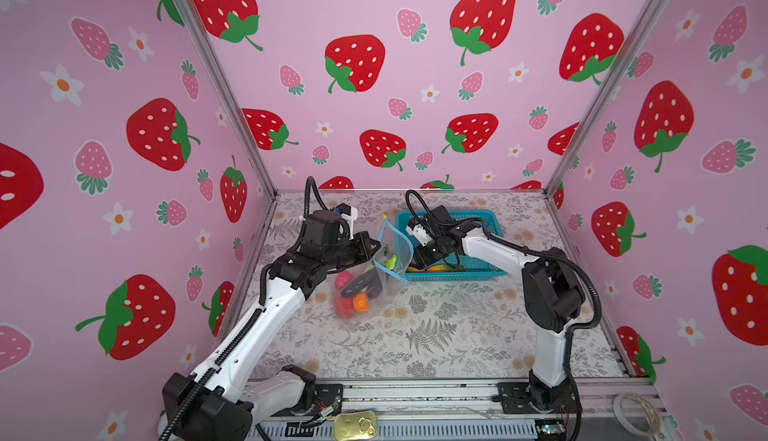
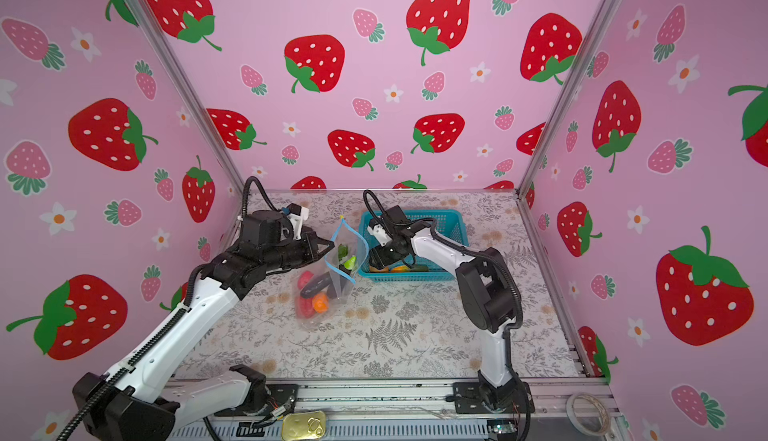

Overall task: Place the food in the zip-top bag and seal the zipper
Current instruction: 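Lower the right gripper and close it on the yellow mango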

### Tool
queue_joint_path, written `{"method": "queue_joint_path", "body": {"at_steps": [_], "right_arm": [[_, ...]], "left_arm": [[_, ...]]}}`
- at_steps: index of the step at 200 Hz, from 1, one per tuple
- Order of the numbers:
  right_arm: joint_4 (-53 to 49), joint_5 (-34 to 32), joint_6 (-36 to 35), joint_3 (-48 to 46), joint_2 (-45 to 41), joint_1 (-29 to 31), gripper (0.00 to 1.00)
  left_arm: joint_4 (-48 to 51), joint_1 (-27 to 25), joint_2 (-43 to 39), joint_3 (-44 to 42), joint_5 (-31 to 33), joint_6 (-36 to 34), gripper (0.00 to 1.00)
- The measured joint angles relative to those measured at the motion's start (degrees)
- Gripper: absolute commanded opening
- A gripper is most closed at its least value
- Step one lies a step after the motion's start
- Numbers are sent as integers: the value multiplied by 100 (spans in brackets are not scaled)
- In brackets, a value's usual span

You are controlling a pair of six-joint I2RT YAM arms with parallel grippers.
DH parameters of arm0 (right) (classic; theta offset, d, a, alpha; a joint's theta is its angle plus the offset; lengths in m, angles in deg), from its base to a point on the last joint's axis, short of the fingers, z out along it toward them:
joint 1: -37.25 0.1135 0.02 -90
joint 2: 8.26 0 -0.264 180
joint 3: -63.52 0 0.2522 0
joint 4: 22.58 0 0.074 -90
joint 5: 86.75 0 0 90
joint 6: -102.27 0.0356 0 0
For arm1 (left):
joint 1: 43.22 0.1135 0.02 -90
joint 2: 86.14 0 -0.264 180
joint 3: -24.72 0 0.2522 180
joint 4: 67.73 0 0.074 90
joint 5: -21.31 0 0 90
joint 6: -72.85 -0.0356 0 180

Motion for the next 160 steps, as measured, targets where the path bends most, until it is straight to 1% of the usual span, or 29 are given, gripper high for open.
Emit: {"method": "queue_joint_path", "body": {"at_steps": [39,60,71,127,157,160], "right_arm": [[-151,-61,-50,129,201,33,65],[-192,-157,-63,177,289,39,67],[-214,-192,-66,184,323,39,71],[-251,-271,-83,221,481,42,70],[-256,-282,-85,275,553,42,72],[-258,-286,-85,275,557,42,74]], "left_arm": [[9,15,-44,0,2,-37,0],[13,15,-81,0,4,-39,0],[17,17,-85,0,4,-42,0],[50,28,-85,0,2,-42,0],[52,28,-85,0,2,-42,0],[52,28,-85,0,2,-42,0]]}}
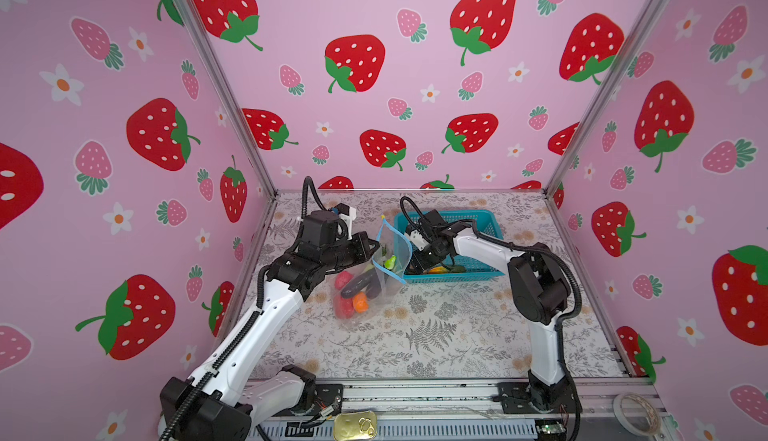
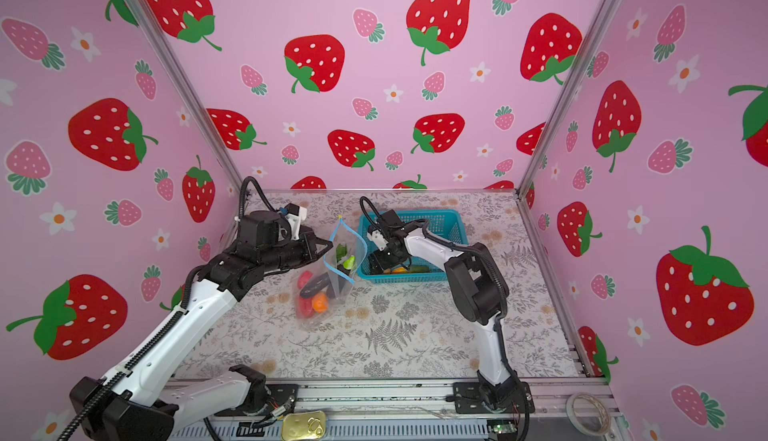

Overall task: Place the food in the zip-top bag and seal the zipper
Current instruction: 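Lower the right gripper and close it on the yellow mango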

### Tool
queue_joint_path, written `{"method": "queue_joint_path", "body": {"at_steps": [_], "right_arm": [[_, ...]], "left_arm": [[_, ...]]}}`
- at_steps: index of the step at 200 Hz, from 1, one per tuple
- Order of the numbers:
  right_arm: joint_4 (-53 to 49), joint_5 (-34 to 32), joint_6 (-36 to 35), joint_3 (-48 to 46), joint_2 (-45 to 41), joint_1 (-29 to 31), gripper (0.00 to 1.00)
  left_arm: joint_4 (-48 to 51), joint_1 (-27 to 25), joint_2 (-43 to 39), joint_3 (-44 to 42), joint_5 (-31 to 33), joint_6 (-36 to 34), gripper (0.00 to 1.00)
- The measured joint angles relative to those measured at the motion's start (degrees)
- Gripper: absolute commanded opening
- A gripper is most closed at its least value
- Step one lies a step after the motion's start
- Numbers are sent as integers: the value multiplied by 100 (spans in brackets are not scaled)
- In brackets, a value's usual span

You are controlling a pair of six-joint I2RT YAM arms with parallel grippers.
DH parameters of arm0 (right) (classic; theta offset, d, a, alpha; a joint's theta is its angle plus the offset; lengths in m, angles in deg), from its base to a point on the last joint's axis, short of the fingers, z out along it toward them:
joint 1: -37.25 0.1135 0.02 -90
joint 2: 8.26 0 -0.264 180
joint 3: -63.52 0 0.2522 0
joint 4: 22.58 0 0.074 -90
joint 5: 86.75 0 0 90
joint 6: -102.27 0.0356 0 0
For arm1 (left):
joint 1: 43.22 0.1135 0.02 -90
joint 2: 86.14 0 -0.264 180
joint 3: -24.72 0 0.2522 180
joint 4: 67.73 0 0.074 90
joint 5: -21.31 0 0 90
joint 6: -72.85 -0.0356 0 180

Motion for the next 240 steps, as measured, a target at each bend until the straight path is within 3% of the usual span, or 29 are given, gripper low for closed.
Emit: {"method": "queue_joint_path", "body": {"at_steps": [39,122,240], "right_arm": [[-9,-22,-4,44,101,0,75],[-11,-28,7,116,179,0,60],[-7,-24,28,181,177,-9,53]], "left_arm": [[0,0,0,0,0,0,0],[-2,9,0,0,-2,0,0],[-2,9,0,0,-2,2,0]]}}
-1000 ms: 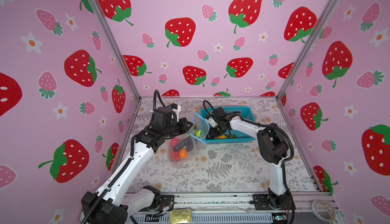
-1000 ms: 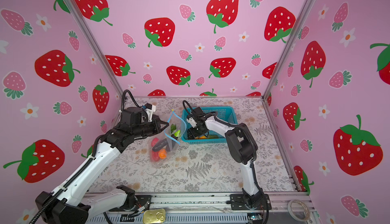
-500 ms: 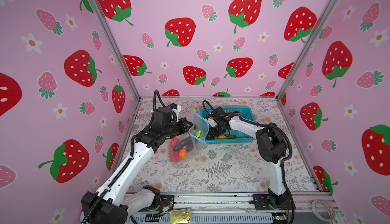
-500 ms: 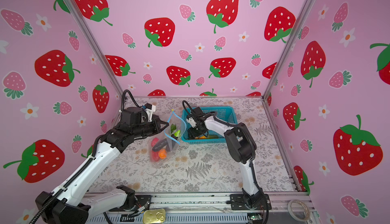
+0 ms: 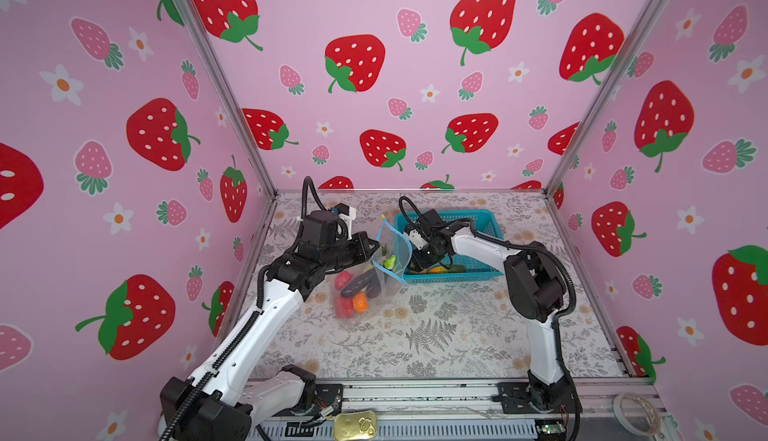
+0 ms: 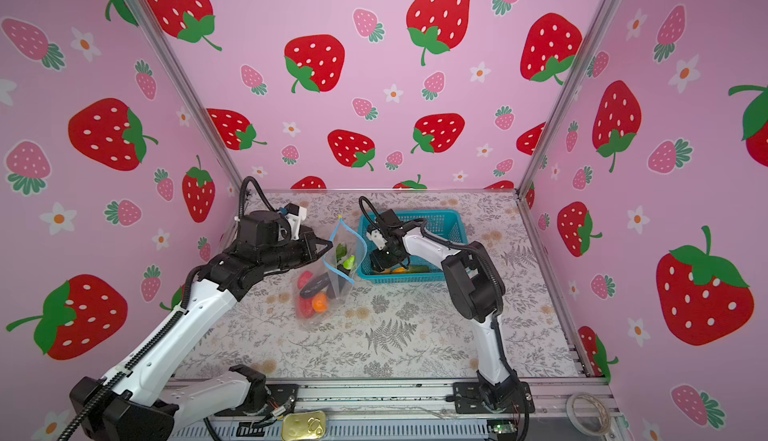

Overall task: Place the food in the zip-top bag and seal the zipper
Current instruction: 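Lower the right gripper and close it on the yellow mango, then lift the yellow mango and carry it over the bag opening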

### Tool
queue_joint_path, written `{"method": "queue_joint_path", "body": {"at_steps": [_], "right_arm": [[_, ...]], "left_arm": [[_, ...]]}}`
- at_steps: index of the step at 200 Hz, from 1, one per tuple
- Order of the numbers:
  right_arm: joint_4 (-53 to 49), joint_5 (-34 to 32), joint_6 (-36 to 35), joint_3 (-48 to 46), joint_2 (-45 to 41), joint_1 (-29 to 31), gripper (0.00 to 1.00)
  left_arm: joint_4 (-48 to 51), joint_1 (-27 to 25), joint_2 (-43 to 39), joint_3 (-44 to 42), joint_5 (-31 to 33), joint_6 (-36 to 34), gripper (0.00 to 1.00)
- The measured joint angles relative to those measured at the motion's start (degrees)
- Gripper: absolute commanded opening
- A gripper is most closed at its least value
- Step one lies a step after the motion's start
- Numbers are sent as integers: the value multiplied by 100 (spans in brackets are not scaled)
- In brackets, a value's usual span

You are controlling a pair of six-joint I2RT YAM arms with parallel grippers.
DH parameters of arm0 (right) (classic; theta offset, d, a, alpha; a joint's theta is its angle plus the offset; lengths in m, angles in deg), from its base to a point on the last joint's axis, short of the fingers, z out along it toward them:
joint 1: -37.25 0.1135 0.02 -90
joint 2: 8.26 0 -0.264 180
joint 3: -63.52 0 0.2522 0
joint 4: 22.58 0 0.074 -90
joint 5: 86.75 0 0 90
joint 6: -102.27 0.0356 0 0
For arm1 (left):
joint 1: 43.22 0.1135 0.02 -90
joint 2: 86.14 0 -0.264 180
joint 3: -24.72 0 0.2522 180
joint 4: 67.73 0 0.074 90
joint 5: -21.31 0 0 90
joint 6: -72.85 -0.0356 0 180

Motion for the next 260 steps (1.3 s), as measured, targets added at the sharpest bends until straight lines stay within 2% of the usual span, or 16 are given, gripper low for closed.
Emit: {"method": "queue_joint_path", "body": {"at_steps": [78,92,260], "right_arm": [[2,7,11,0,-24,-66,52],[4,13,15,0,-44,-81,49],[87,59,116,-17,-498,-280,48]], "left_arm": [[0,0,0,0,0,0,0],[0,0,0,0,0,0,0],[-2,0,44,0,-2,0,0]]}}
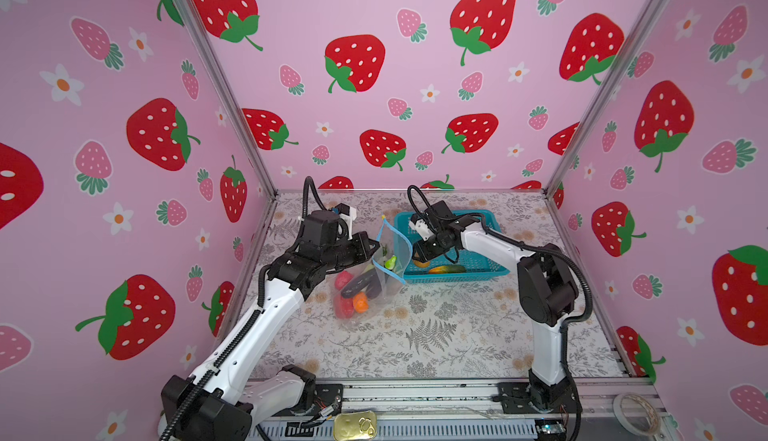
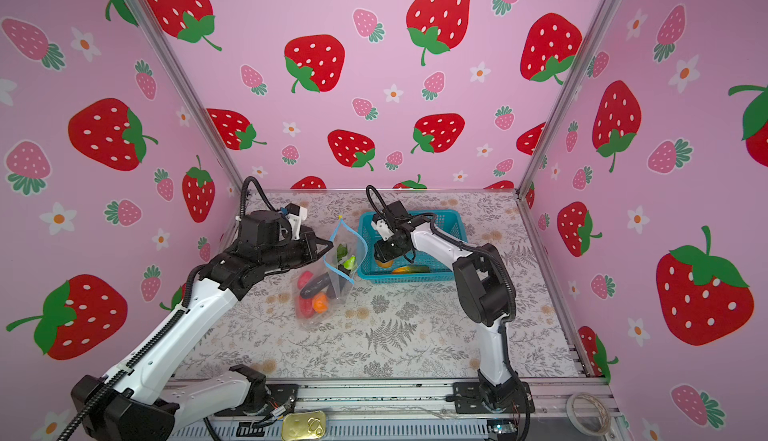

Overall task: Place the food in the zip-top bag and seal the zipper
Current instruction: 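Lift the yellow mango and carry it over the bag opening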

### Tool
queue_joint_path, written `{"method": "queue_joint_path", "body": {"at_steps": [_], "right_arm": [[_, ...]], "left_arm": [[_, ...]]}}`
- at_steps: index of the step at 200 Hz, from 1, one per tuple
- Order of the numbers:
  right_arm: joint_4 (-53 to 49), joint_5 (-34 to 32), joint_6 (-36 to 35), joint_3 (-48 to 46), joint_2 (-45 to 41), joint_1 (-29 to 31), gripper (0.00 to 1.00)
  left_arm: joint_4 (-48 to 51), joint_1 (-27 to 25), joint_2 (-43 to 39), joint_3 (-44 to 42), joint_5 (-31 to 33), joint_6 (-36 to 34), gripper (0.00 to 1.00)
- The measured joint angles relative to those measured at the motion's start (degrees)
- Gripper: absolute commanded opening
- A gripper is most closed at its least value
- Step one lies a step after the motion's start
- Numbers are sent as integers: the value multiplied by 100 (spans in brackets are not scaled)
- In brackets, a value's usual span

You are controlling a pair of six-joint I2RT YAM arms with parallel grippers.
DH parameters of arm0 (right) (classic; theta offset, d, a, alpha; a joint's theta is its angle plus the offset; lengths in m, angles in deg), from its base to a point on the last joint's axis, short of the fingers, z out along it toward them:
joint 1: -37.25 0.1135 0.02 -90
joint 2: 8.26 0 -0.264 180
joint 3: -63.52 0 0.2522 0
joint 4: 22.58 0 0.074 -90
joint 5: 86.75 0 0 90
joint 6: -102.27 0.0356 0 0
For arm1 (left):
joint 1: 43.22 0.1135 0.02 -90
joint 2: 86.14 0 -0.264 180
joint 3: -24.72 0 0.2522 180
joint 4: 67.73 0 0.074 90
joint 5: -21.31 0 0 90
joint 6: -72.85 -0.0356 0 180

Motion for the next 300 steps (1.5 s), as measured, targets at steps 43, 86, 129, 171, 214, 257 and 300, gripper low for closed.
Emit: {"method": "queue_joint_path", "body": {"at_steps": [43,86,129,171,214,257,300], "right_arm": [[68,4,15,-114,-385,-63,48],[46,61,17,-186,-737,-111,48],[-103,94,15,-184,-1405,-116,48],[-286,92,7,28,-2116,-24,48],[-393,52,-15,398,-2417,448,48],[-503,-11,-103,861,-2317,1045,48],[-623,-68,-149,1082,-1937,1355,49]], "left_arm": [[2,0,7,0,2,0,0],[2,0,7,0,2,0,0],[2,0,7,0,2,0,0],[2,0,7,0,0,0,0],[2,0,7,0,-2,2,0],[4,0,4,2,-2,2,0],[63,0,-33,22,0,0,0]]}}
